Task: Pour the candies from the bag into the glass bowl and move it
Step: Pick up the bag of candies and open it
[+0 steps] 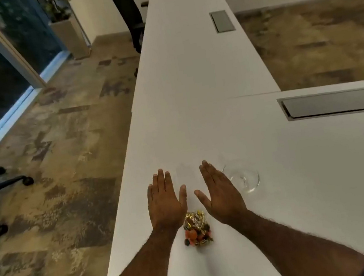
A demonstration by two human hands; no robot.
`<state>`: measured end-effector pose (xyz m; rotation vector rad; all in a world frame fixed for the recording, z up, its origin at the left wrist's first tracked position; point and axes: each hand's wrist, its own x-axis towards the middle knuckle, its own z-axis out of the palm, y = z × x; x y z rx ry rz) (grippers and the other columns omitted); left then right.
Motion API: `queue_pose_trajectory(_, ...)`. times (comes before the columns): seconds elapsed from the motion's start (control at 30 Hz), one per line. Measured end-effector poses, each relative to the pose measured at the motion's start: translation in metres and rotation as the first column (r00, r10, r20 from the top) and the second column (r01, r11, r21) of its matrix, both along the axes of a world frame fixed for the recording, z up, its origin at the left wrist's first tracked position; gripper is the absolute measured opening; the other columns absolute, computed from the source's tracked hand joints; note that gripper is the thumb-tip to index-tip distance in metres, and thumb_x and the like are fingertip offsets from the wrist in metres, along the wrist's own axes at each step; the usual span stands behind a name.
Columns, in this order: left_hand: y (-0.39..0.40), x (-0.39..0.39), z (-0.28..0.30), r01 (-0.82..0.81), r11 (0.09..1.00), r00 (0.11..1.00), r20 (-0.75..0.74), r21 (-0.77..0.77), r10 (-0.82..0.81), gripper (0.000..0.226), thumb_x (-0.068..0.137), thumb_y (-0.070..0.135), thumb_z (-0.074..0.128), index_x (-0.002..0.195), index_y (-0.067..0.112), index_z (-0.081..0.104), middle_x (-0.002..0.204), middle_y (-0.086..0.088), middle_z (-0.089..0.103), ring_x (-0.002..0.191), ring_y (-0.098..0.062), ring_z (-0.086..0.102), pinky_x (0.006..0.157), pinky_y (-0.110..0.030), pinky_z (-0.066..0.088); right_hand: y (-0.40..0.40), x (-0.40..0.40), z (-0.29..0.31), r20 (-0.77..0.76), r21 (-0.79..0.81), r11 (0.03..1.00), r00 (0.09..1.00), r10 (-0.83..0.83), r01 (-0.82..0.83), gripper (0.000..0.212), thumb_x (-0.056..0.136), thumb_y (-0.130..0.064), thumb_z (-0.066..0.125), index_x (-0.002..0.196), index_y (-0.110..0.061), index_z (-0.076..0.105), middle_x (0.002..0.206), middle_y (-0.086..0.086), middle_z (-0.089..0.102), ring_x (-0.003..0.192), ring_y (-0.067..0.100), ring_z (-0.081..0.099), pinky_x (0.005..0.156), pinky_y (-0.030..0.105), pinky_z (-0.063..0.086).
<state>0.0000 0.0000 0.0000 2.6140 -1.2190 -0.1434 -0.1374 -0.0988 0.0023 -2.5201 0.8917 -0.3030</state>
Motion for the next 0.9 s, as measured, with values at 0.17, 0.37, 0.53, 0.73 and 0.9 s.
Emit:
queue_pose_trajectory(0.17, 0.011, -0.007, -0.024, -0.074, 0.977, 0.993, -0.080, 0.199, 0.091, 0.062, 0.096, 0.047, 0.034, 0.145, 0.008, 0.036, 0.147, -0.012, 0.046, 0.136, -0.028, 0.042, 0.113, -0.038, 0.034, 0.017, -0.006, -0.028, -0.064, 0.163, 0.984, 0.996, -0.060, 0.070, 0.072, 0.097, -0.053, 0.032, 0.155, -0.017, 0.008, 0.164, -0.002, 0.007, 0.151, 0.010, 0.006, 0.118, 0.023, 0.005)
queue_pose_trajectory(0.37, 0.012, -0.016, -0.040, -0.204, 0.945, 0.877, -0.381, 0.256, 0.293, 0.047, 0.094, 0.037, 0.045, 0.133, 0.010, 0.049, 0.132, -0.010, 0.056, 0.122, -0.026, 0.052, 0.098, -0.038, 0.045, 0.035, -0.012, -0.060, -0.162, 0.339, 0.930, 0.983, -0.090, 0.141, 0.069, 0.098, -0.044, 0.040, 0.154, -0.017, 0.011, 0.165, 0.000, 0.011, 0.151, 0.014, 0.011, 0.119, 0.026, 0.011)
queue_pose_trajectory(0.53, 0.010, -0.019, -0.045, -0.391, 0.894, 0.660, -0.610, 0.218, 0.438, 0.049, 0.089, 0.029, 0.057, 0.132, 0.009, 0.051, 0.129, -0.013, 0.062, 0.118, -0.029, 0.058, 0.099, -0.038, 0.050, 0.039, -0.003, -0.064, -0.179, 0.502, 0.817, 0.958, -0.225, 0.285, 0.064, 0.097, -0.036, 0.049, 0.151, -0.011, 0.024, 0.160, 0.007, 0.026, 0.147, 0.021, 0.025, 0.119, 0.031, 0.021)
queue_pose_trajectory(0.73, 0.002, -0.020, -0.045, -0.516, 0.821, 0.483, -0.709, 0.244, 0.514, 0.046, 0.087, 0.017, 0.062, 0.132, 0.011, 0.051, 0.131, -0.015, 0.060, 0.116, -0.031, 0.058, 0.098, -0.036, 0.050, 0.030, 0.006, -0.063, -0.177, 0.660, 0.608, 0.878, -0.445, 0.441, 0.057, 0.088, -0.017, 0.065, 0.141, -0.011, 0.044, 0.135, 0.010, 0.058, 0.118, 0.022, 0.058, 0.102, 0.031, 0.047)
queue_pose_trajectory(0.9, -0.001, -0.019, -0.047, -0.507, 0.841, 0.496, -0.735, 0.188, 0.463, 0.041, 0.085, 0.008, 0.057, 0.126, 0.010, 0.059, 0.127, -0.012, 0.064, 0.115, -0.028, 0.060, 0.099, -0.039, 0.051, 0.018, 0.009, -0.060, -0.195, 0.687, 0.542, 0.841, -0.504, 0.484, 0.036, 0.087, -0.017, 0.064, 0.123, -0.012, 0.060, 0.117, 0.008, 0.068, 0.103, 0.018, 0.061, 0.091, 0.026, 0.046)
